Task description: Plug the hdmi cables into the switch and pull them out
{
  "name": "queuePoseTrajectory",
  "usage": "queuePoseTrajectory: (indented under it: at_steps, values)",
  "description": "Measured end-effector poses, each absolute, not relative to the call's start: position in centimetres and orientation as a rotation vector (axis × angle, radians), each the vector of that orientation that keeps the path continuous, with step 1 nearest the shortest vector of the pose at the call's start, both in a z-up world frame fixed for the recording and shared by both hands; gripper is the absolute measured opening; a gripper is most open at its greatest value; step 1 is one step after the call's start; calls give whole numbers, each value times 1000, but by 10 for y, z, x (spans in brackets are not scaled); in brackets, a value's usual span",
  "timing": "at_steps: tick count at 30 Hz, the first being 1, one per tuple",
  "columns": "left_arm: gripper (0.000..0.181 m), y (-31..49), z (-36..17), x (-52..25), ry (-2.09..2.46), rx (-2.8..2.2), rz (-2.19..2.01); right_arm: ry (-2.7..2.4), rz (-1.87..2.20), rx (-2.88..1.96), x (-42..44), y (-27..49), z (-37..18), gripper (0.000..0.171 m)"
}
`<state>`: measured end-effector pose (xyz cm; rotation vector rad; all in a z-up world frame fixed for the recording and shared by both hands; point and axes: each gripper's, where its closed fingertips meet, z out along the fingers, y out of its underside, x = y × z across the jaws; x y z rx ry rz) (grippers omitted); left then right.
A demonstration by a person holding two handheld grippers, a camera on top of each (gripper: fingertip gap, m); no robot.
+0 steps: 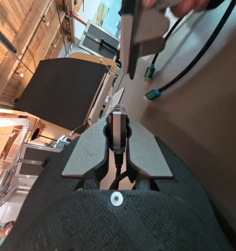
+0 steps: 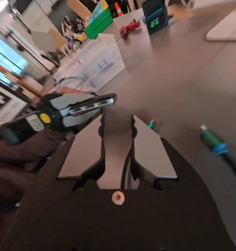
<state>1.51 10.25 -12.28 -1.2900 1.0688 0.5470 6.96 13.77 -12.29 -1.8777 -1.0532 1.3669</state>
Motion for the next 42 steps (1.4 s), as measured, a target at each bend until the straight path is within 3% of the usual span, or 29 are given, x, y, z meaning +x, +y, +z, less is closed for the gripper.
queuePoseTrajectory:
  at_steps: [2, 5, 12, 15, 16, 24, 32, 37, 42]
  values:
    - [19, 106, -124, 11, 1049, -1322, 527, -1003, 1388, -1969, 78, 125, -131, 24]
    - [20, 107, -125, 9, 1026, -1348, 483, -980, 1123, -2116, 89, 123, -155, 39]
    - [20, 107, -127, 8, 1033, -1353, 494, -937, 957, -2235, 79, 140, -184, 42]
    - [20, 108, -132, 7, 1047, -1378, 491, -983, 921, -2236, 71, 144, -195, 10]
    - [20, 109, -134, 6, 1050, -1390, 486, -1015, 871, -2216, 70, 146, -196, 7]
    - [20, 115, -139, -3, 1012, -1469, 467, -1486, 90, -1668, 71, 153, -178, 8]
    - [20, 118, -135, -12, 937, -1510, 388, -1744, -259, -1149, 63, 119, -179, 6]
    - [20, 120, -137, -17, 919, -1536, 384, -1795, -289, -1039, 58, 109, -194, 4]
    - [20, 120, -140, -16, 941, -1536, 422, -1814, -23, -1160, 56, 100, -192, 5]
